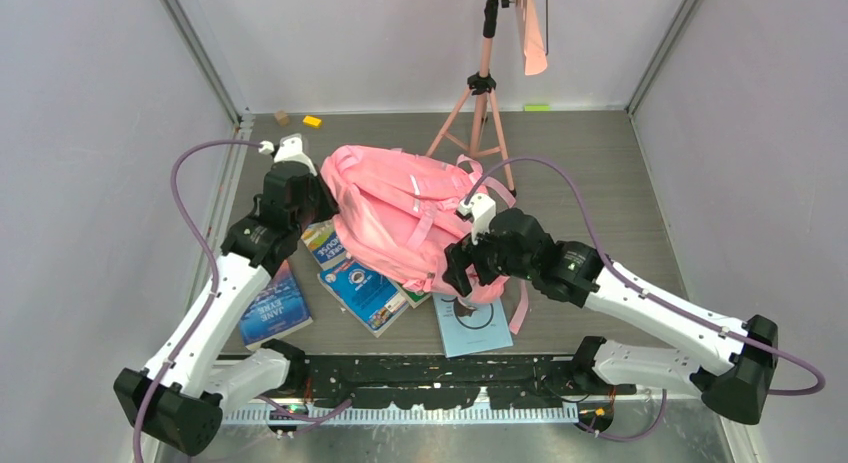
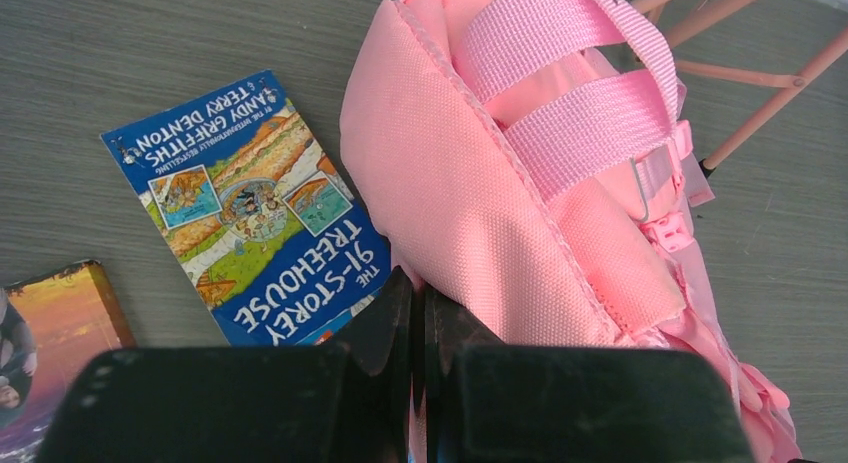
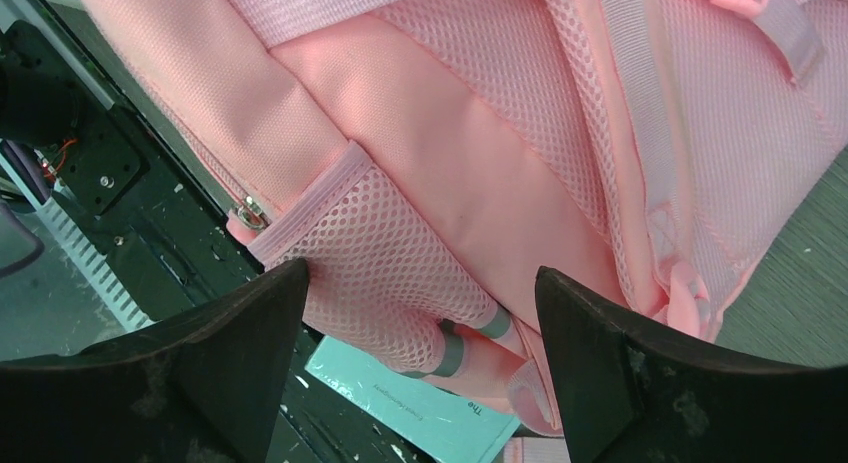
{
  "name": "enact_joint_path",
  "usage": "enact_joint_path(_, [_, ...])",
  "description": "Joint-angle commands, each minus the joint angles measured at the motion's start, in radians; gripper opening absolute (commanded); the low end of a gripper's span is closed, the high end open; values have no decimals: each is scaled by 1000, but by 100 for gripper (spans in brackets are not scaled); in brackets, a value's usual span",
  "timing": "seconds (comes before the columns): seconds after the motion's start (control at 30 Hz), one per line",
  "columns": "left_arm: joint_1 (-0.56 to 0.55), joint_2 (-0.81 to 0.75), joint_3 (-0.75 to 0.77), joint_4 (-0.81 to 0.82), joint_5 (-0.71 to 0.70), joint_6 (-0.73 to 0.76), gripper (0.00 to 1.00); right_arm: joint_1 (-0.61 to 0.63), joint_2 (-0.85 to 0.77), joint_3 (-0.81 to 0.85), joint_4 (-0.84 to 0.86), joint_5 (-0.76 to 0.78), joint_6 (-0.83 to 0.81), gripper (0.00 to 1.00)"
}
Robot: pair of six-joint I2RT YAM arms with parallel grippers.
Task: Pack the student bag
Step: Adjust the student bag at the center of the board.
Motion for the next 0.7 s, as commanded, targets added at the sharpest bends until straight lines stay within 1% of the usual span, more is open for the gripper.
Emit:
enact_joint_path(0.0, [40,27,45,68,41,36,0,25,12,-7,78,-30,-40,90])
enact_joint_path(0.27, [98,99,47,95,92,71,0,59,32,12,91,-44,-23,90])
enact_joint_path(0.37, [115,117,51,98,118,72,0,79,55,13,92,-20,-28,90])
enact_joint_path(0.4, [117,120,52,99,127,73,0,86,67,12,92,12,-38,89])
enact_joint_path(0.47, [121,124,51,104,137,74,0,105,87,3,102,123,-60,88])
enact_joint_path(0.57, [126,129,47,107,140,79,0,127,124,-26,147,218,-91,87])
enact_joint_path(0.67, [130,139,35,105,124,96,0,156,157,-27,198,319,-109,73])
